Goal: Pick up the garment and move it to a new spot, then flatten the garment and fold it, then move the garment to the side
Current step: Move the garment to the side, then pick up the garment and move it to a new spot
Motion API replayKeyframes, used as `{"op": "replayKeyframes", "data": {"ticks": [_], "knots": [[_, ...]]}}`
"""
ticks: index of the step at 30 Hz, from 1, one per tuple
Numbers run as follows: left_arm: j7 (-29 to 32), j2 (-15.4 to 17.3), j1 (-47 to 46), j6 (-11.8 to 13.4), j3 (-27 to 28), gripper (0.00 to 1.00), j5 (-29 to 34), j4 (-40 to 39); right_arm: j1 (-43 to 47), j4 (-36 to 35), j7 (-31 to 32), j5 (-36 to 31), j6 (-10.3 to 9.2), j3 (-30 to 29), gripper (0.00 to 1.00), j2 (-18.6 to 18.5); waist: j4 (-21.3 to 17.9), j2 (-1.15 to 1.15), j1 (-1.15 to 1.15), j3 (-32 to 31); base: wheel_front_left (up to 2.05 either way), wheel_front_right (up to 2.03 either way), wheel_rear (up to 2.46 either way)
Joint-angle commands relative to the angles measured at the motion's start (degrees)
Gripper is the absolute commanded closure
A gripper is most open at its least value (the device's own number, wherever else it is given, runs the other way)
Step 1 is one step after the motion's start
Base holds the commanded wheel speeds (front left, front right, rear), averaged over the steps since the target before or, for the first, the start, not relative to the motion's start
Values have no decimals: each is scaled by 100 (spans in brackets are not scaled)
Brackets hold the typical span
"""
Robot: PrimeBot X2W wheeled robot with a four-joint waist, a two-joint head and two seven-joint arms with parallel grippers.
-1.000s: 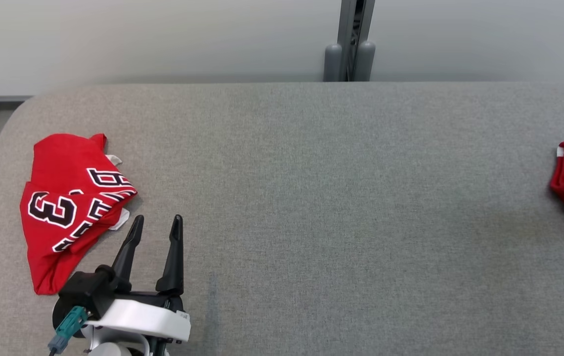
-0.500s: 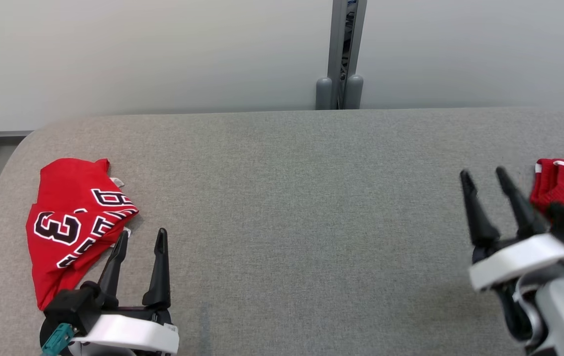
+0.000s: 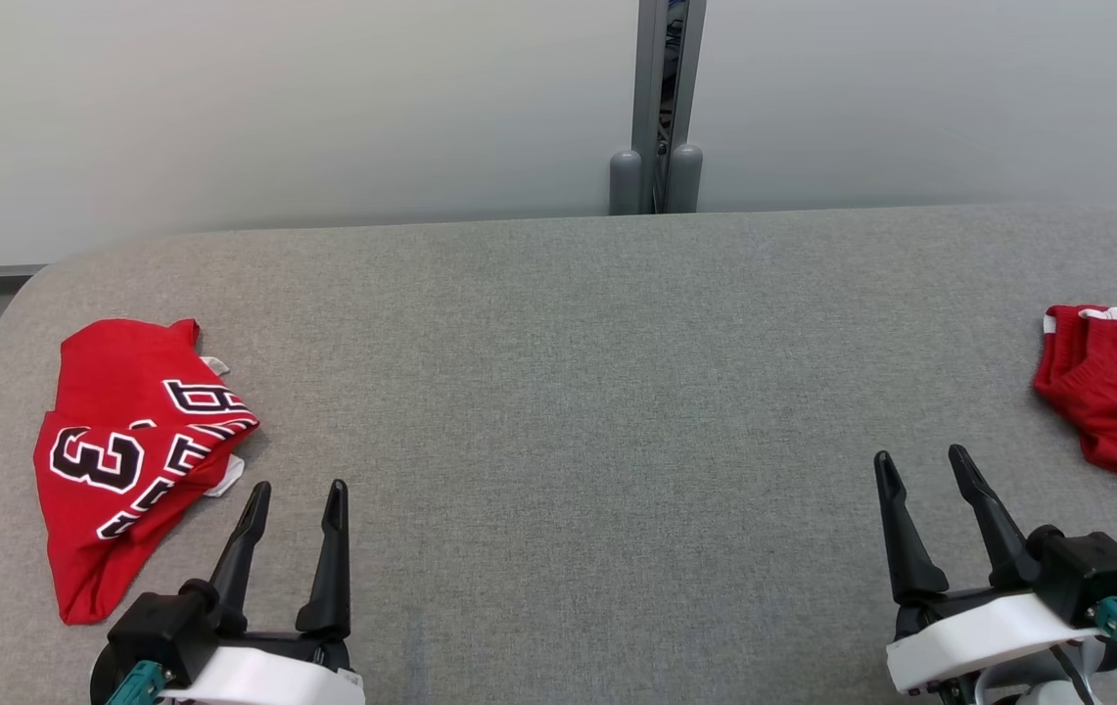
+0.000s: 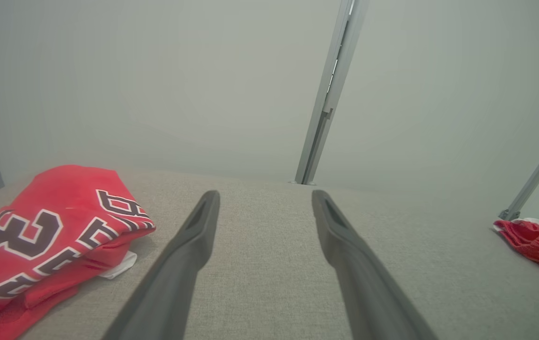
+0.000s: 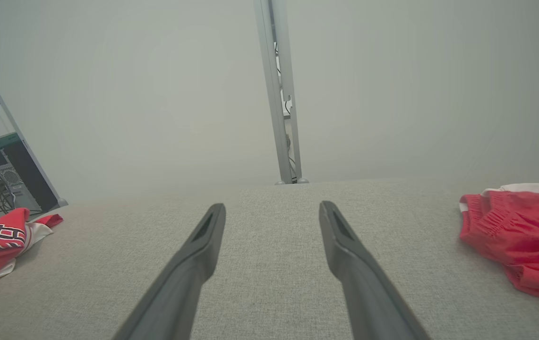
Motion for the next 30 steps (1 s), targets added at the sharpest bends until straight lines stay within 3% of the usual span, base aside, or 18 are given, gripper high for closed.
{"op": "replayKeyframes", "data": {"ticks": [1, 24, 30], "knots": [[-19, 30, 59, -42, 0, 0, -16, 0, 65, -56, -25, -37, 0, -80, 0, 34, -8, 0, 0, -7, 0, 0, 0], [-19, 29, 31, -99, -107, 0, 17, 99, 148, -16, -25, -315, 0, -308, 0, 187, 0, 0, 0, -42, 0, 0, 0], [-20, 30, -111, -107, -153, 0, 40, 84, 62, -88, -25, -367, 0, -190, 0, 193, 234, 0, 0, 160, 0, 0, 0]]}}
